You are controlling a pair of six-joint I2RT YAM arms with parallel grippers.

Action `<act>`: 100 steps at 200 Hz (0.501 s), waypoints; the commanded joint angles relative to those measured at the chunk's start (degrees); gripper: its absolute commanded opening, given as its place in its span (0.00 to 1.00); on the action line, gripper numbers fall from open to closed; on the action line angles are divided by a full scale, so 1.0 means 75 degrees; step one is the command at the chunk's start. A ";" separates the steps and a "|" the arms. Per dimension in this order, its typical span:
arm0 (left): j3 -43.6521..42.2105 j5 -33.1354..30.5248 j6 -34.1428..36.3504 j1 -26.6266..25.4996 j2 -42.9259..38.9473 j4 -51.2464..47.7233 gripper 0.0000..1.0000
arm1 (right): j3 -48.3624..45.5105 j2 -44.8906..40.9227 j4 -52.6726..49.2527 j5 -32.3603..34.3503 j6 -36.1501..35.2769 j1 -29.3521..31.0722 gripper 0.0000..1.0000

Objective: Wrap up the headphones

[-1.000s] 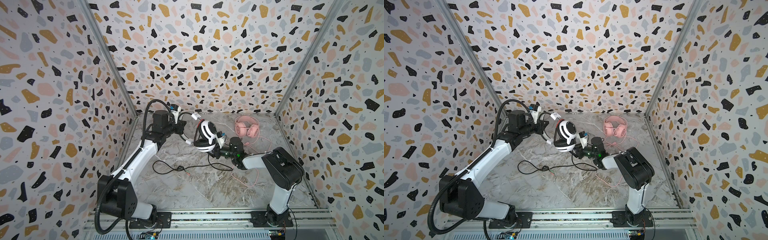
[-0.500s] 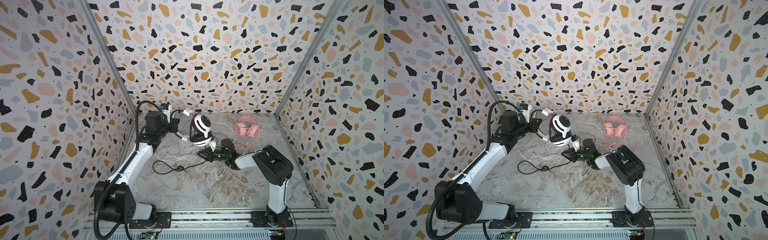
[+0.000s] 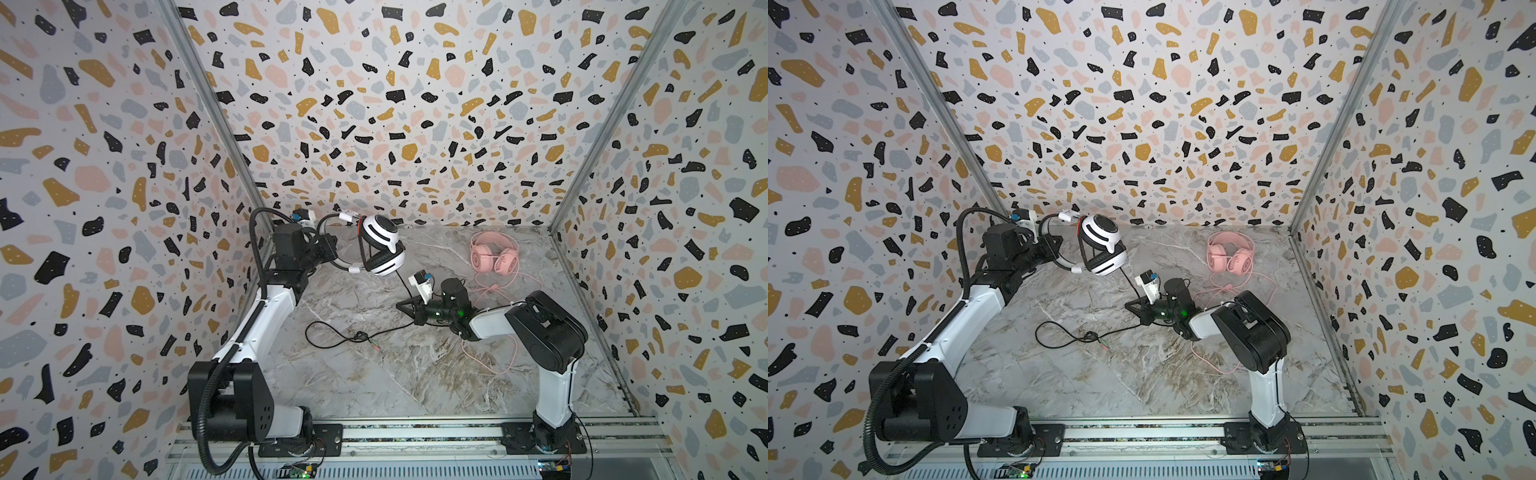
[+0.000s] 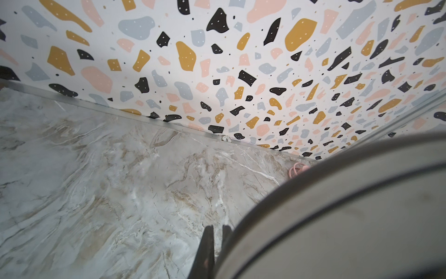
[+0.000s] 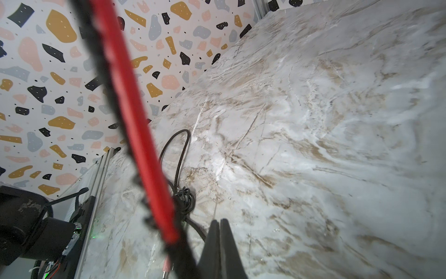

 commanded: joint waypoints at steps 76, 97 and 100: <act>-0.0327 0.0047 -0.1881 0.0742 0.0279 0.1522 0.00 | 0.0857 -0.0093 -0.1463 0.1071 -0.0576 0.0884 0.01; -0.0323 -0.0274 -0.1733 0.0745 0.0191 0.1349 0.00 | 0.1267 0.0089 -0.1964 0.1120 -0.0866 0.1195 0.01; -0.0320 -0.0350 -0.1714 0.0756 0.0191 0.1292 0.00 | 0.1262 0.0090 -0.1947 0.1141 -0.0884 0.1239 0.01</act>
